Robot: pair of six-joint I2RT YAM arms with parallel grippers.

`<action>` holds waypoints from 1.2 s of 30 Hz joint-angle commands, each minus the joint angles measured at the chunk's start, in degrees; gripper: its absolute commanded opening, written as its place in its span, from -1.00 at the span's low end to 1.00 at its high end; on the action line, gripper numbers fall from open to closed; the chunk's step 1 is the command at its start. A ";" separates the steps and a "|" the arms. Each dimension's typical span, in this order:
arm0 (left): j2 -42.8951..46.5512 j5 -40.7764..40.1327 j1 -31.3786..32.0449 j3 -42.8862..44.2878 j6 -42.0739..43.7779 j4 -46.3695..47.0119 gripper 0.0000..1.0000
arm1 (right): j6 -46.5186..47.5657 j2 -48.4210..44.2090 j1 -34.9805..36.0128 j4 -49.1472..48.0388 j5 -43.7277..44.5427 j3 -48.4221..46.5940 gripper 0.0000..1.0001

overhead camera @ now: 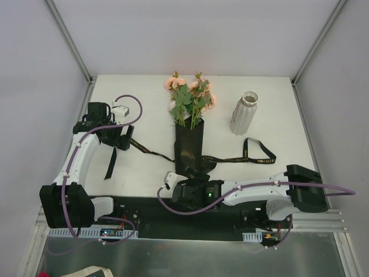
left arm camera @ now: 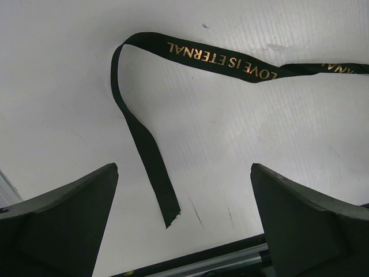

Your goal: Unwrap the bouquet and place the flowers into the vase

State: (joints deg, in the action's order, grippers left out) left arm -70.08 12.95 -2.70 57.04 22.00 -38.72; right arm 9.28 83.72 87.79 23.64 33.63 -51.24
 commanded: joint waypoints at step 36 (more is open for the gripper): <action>5.13 1.64 -0.20 -1.49 3.05 -1.71 0.98 | 3.56 4.17 -0.78 -12.83 3.11 3.69 0.85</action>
State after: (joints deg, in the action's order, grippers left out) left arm -66.19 13.06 -2.70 55.42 24.14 -39.33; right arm 13.74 92.29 86.61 9.89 36.34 -48.80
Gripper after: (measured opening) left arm 0.992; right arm 0.916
